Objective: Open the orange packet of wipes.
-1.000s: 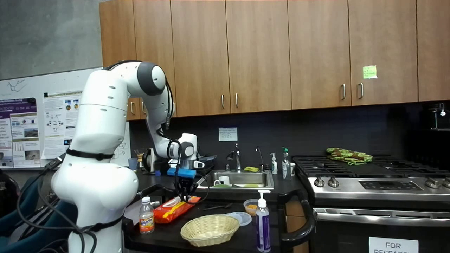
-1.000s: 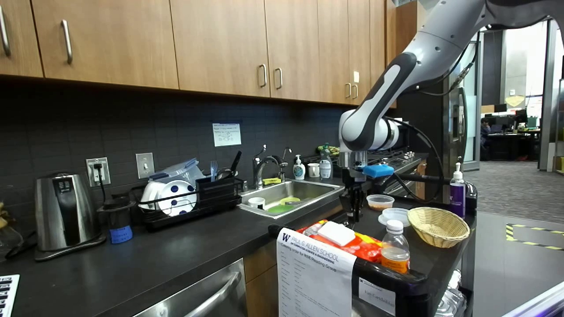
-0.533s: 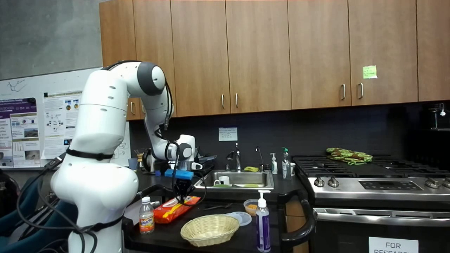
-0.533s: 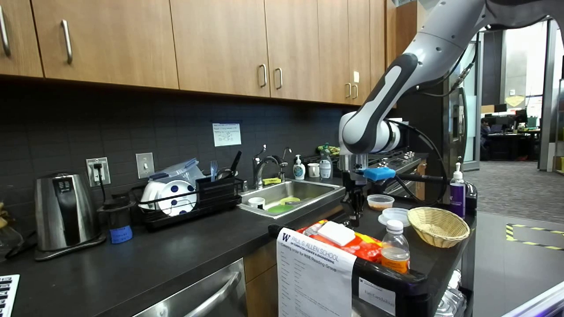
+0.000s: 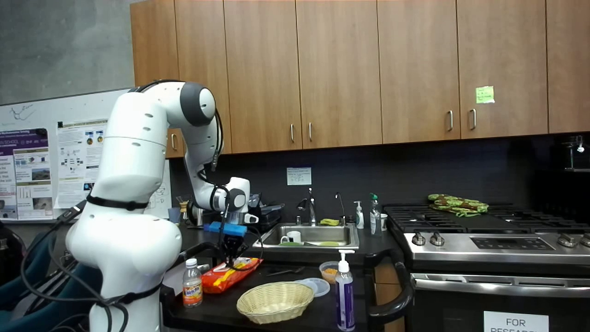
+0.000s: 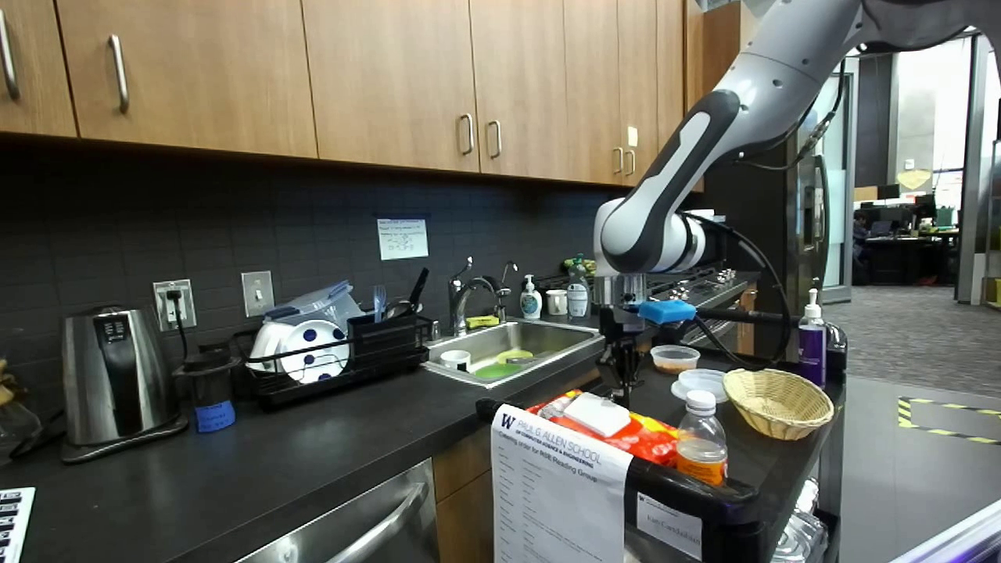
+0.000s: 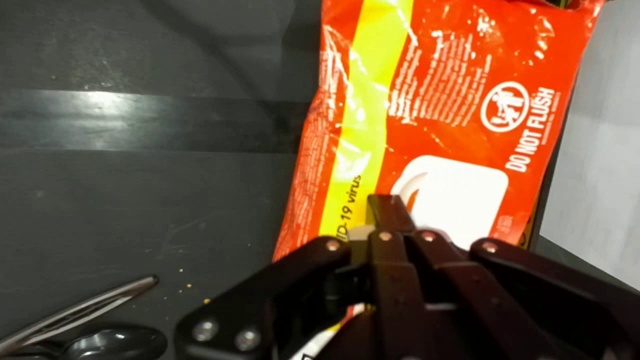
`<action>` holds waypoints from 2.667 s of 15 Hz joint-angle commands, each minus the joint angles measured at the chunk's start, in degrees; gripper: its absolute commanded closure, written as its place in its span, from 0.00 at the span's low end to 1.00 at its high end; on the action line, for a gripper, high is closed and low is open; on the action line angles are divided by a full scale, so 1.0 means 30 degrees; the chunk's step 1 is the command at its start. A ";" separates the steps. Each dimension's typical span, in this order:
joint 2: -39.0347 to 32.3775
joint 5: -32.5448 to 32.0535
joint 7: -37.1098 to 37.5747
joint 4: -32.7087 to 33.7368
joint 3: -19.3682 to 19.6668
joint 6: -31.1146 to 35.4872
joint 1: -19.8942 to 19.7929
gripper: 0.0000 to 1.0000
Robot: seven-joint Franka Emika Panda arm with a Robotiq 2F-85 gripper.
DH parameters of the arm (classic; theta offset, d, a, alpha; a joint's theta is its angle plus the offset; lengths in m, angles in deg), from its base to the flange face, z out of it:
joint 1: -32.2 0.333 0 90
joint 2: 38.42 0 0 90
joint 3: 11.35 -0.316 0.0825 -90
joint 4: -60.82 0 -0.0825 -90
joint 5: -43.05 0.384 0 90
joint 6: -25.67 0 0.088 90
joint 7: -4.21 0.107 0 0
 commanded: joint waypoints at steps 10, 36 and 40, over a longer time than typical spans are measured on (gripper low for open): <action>0.0319 0.1206 0.0158 0.0455 -0.0522 -0.0724 0.0400 1.00; -0.1709 0.2074 -0.1322 0.1705 -0.1726 -0.0877 0.1204 1.00; -0.2321 0.1387 -0.1014 0.1963 -0.1579 0.0177 0.1286 1.00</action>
